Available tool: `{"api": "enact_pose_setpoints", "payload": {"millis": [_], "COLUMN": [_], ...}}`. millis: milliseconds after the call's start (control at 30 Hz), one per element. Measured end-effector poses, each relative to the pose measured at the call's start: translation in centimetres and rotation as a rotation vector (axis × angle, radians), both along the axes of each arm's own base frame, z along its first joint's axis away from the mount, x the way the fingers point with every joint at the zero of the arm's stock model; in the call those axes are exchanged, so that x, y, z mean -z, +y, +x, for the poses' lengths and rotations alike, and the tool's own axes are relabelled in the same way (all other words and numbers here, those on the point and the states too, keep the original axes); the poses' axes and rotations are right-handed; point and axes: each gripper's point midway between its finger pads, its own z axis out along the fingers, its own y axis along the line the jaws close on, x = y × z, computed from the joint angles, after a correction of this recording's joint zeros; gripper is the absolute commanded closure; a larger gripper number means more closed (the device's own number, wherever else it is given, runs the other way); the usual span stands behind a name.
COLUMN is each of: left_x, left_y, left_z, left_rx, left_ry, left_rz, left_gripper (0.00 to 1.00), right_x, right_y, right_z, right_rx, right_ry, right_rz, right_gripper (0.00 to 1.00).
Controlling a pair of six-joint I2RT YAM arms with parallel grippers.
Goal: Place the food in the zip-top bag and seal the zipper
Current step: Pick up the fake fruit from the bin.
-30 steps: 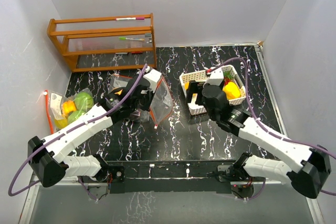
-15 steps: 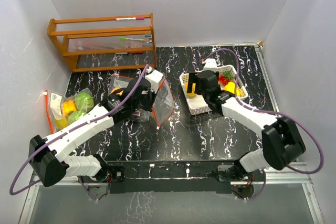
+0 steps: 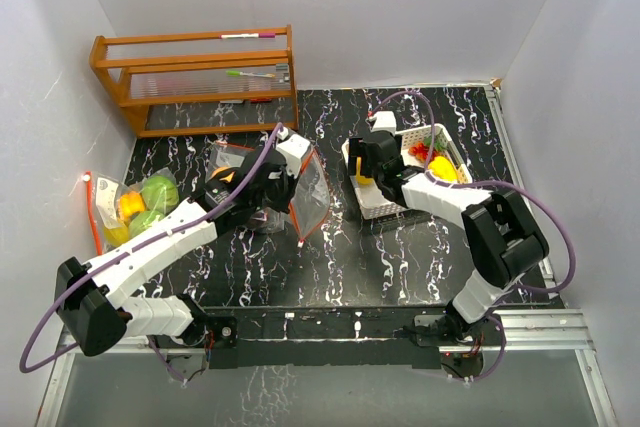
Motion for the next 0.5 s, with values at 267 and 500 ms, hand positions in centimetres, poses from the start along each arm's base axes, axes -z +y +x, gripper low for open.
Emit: {"api": "enact_pose_setpoints", "payload": {"millis": [267, 500], "left_x": [0.1, 0.2], "left_y": [0.1, 0.1], "left_z": [0.1, 0.2], "left_rx": [0.000, 0.000], "left_ry": [0.007, 0.007], "left_rz": [-0.006, -0.010], "left_gripper": [1.00, 1.00], "right_x": [1.1, 2.6], "right_y": [-0.4, -0.5], "right_z": [0.3, 0.3], "right_rx": [0.026, 0.036], "right_ry": [0.012, 0.039], "right_rz": [-0.019, -0.025], "right_gripper": [0.36, 0.40]}}
